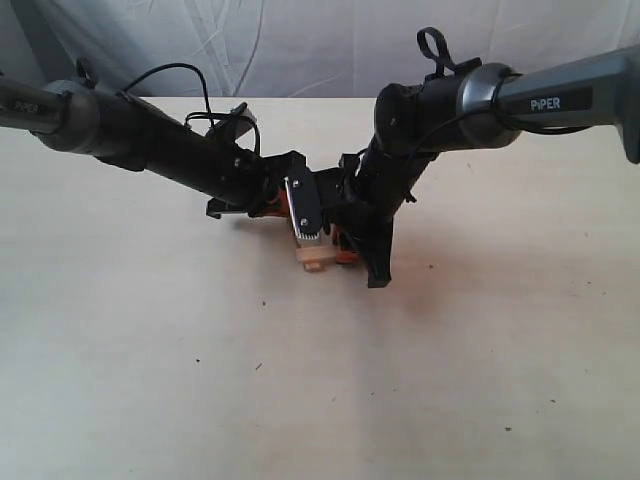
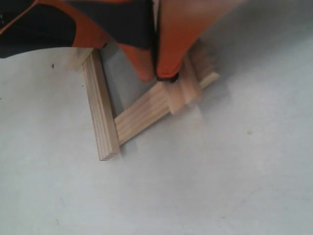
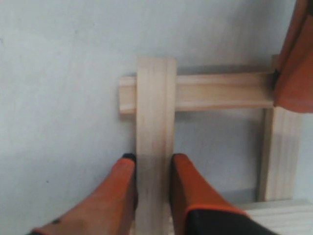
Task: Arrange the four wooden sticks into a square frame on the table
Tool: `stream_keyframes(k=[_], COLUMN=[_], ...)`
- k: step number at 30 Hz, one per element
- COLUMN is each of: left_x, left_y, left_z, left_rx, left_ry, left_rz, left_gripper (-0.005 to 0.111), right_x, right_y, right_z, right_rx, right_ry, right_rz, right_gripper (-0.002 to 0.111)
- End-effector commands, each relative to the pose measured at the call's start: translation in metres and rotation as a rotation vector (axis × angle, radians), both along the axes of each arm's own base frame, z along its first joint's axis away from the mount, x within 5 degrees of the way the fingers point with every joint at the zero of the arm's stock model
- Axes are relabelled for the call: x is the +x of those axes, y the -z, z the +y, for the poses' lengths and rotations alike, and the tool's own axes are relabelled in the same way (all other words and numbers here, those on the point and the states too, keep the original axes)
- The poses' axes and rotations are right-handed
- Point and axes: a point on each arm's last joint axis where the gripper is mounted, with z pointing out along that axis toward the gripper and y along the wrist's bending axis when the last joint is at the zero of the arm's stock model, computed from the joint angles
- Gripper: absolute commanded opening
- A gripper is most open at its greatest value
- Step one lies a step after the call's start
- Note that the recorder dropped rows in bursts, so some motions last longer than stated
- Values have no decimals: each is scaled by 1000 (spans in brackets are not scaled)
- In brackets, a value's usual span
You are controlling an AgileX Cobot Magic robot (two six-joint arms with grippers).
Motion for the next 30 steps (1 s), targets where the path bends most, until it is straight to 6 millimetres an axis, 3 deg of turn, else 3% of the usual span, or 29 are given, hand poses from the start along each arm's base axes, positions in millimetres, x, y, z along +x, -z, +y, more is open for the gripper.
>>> stream_keyframes(k=[1,3,7,9,14,19,20,25,30], left_x=[1,4,8,8,0,-26,-34,-81,-147], left_y=[-8,-17,-44,-59,-100,-142,-148,-163,-185], left_z=[0,5,18,28,57,76,77,92,106], left_rx=[-22,-39,-79,-79,16,290,332,452,491], left_ry=[9,8,1,-7,-4,-22,-40,-125,-300], left_rz=[-9,-26,-72,-104,-155,-179,-193,-234,-422], left_gripper=[0,0,0,0,0,0,0,0,0], right_x=[0,-1,-2,-3,-6,-10,-10,-9,-38], right_y=[-7,-11,-24,-37,-85,-107,-108,-112,-137], right_z=[1,2,3,3,-2,-24,-30,-87,-156], right_rx=[19,40,66,106,254,203,192,142,334], right_ry=[8,21,30,94,492,834,922,1225,1448], right_rz=[-9,-6,-17,-20,25,36,66,213,250], right_gripper=[2,13,46,51,42,-2,0,0,0])
